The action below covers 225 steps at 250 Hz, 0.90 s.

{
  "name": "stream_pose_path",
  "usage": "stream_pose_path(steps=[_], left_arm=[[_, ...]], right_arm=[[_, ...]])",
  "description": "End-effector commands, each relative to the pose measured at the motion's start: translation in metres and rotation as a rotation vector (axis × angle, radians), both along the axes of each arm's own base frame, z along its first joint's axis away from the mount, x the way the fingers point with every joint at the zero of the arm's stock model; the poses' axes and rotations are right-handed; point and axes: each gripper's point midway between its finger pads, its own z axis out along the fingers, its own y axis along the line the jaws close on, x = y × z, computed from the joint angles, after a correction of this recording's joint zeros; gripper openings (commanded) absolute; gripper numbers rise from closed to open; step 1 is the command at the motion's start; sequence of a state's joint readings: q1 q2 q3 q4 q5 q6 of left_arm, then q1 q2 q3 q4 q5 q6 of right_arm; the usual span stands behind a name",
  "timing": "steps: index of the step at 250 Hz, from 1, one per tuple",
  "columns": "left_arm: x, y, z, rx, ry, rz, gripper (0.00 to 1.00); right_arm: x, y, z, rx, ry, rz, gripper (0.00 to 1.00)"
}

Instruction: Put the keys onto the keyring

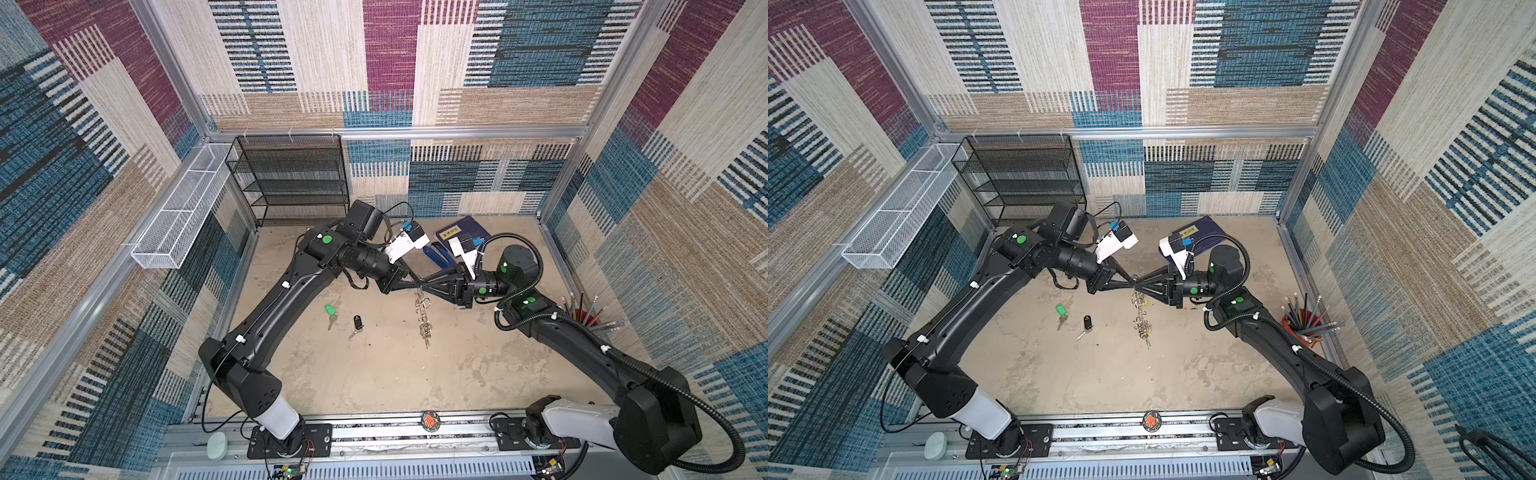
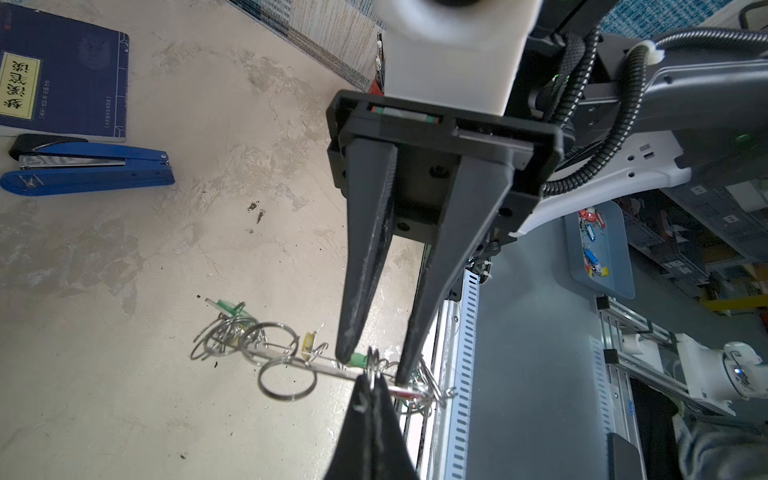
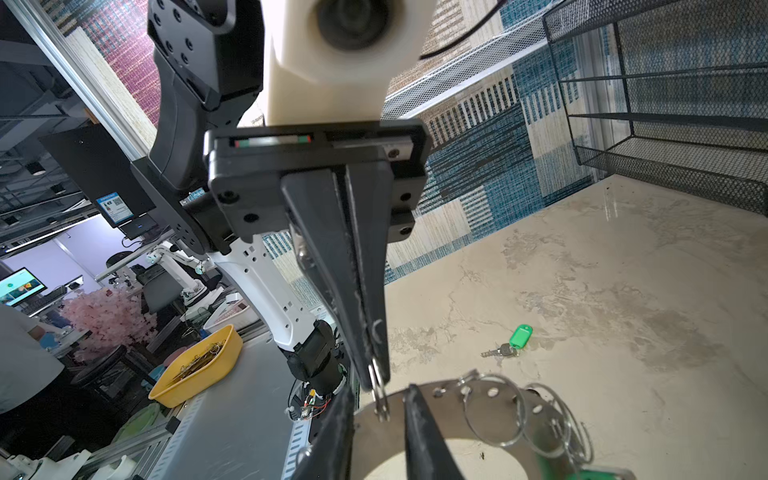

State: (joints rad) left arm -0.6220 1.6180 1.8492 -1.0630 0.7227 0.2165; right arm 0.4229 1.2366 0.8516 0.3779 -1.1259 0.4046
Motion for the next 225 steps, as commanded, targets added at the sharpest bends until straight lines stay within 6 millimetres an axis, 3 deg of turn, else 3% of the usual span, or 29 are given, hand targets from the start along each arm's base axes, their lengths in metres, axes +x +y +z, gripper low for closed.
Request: stream_pose_path(steps=[1, 87, 150, 225], left_arm=[[-0.004, -0.002, 0.006, -0.029, -0.026, -0.040, 0.00], [-0.003, -0.003, 0.004, -0.031, -0.025, -0.039, 0.00], [-0.001, -0.001, 0.000, -0.028, -0.026, -0.010, 0.00], [0.002, 0.014, 0.017, -0.185, -0.002, 0.075, 0.29]], right_arm=[[-0.003, 0.002, 0.007, 0.016, -0.027, 0.019, 0.19], [-0.008, 0.005, 0.006, 0.016, -0.025, 0.042, 0.00], [-0.013, 0.004, 0.009, 0.048, -0.026, 0.055, 0.00], [-0.011, 0.003, 0.012, 0.093, -0.011, 0.049, 0.00]])
